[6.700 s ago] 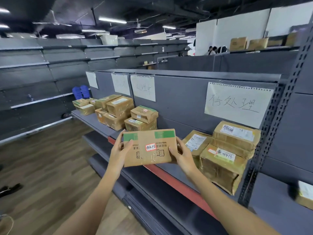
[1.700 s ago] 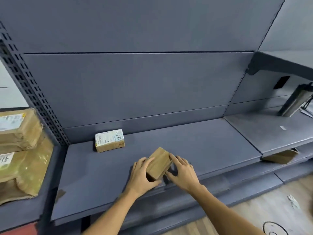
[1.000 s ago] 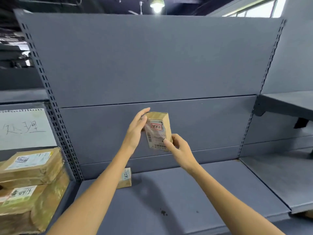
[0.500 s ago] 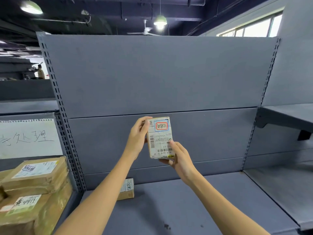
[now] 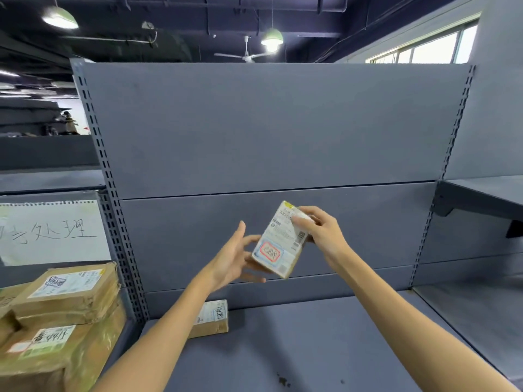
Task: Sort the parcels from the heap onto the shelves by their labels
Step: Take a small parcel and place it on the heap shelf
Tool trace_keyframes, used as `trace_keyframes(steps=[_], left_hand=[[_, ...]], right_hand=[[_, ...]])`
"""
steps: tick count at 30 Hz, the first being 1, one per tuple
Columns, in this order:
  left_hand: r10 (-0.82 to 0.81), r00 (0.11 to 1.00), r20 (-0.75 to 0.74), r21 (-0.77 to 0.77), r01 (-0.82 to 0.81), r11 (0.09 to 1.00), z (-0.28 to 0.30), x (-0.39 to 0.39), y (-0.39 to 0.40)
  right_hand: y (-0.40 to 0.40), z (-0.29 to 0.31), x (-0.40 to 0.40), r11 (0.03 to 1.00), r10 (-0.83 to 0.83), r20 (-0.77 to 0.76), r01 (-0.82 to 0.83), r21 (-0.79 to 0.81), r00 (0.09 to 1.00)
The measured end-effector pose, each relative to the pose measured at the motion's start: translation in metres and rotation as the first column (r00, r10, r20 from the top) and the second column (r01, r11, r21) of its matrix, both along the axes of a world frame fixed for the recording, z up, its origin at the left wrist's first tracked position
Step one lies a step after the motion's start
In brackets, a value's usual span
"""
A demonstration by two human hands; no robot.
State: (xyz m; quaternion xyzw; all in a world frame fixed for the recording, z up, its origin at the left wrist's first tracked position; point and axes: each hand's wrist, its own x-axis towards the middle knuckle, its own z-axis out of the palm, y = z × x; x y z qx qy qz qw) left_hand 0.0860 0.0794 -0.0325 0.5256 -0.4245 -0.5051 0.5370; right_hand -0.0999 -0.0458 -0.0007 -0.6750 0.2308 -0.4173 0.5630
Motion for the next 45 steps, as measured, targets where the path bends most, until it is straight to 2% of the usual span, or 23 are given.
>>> trace_keyframes(steps=[3, 5, 10, 14, 16, 18, 24, 28, 32, 36, 39, 45], left_hand=[[0.047, 0.987, 0.154, -0.054, -0.039, 0.998, -0.001, -0.009, -0.009], [0.163, 0.967, 0.196, -0.182, -0.128, 0.975, 0.002, -0.015, -0.014], [0.335, 0.911, 0.242, -0.360, -0.236, 0.903, 0.014, -0.016, -0.019], [0.439, 0.881, 0.175, -0.443, -0.327, 0.835, 0.027, -0.012, -0.021], [0.475, 0.872, 0.114, -0.478, -0.371, 0.796, 0.035, -0.008, -0.023], [0.499, 0.857, 0.126, -0.507, -0.377, 0.775, 0.045, -0.005, -0.022], [0.409, 0.871, 0.271, -0.463, -0.254, 0.849, 0.064, 0.002, -0.009], [0.451, 0.836, 0.313, -0.446, -0.290, 0.847, 0.059, 0.008, 0.015], [0.556, 0.789, 0.263, -0.434, -0.417, 0.798, 0.038, 0.026, 0.067], [0.694, 0.684, 0.224, -0.363, -0.602, 0.711, 0.016, 0.057, 0.149], [0.786, 0.609, 0.103, -0.317, -0.729, 0.607, 0.005, 0.079, 0.227], [0.921, 0.390, 0.015, -0.373, -0.852, 0.367, -0.001, 0.117, 0.396]], right_hand=[[0.004, 0.005, 0.007, 0.986, 0.114, -0.198, -0.135, -0.095, 0.974], [0.009, 0.003, 0.014, 0.978, 0.142, -0.221, -0.172, -0.120, 0.965], [0.019, -0.007, 0.021, 0.987, 0.102, -0.122, -0.116, -0.112, 0.987], [0.022, -0.024, 0.021, 0.982, 0.189, -0.049, -0.189, -0.006, 0.981], [0.026, -0.032, 0.019, 0.973, 0.232, -0.029, -0.232, 0.000, 0.972], [0.031, -0.037, 0.020, 0.968, 0.249, -0.003, -0.249, -0.009, 0.969], [0.041, -0.044, 0.023, 0.966, 0.237, 0.145, -0.249, 0.074, 0.961], [0.055, -0.053, 0.034, 0.948, 0.277, 0.155, -0.295, 0.114, 0.948], [0.084, -0.073, 0.072, 0.907, 0.386, 0.129, -0.401, 0.125, 0.913], [0.143, -0.099, 0.126, 0.800, 0.552, 0.126, -0.566, 0.198, 0.824], [0.209, -0.109, 0.164, 0.714, 0.655, 0.123, -0.664, 0.223, 0.745], [0.356, -0.106, 0.241, 0.595, 0.777, 0.103, -0.779, 0.200, 0.620]])
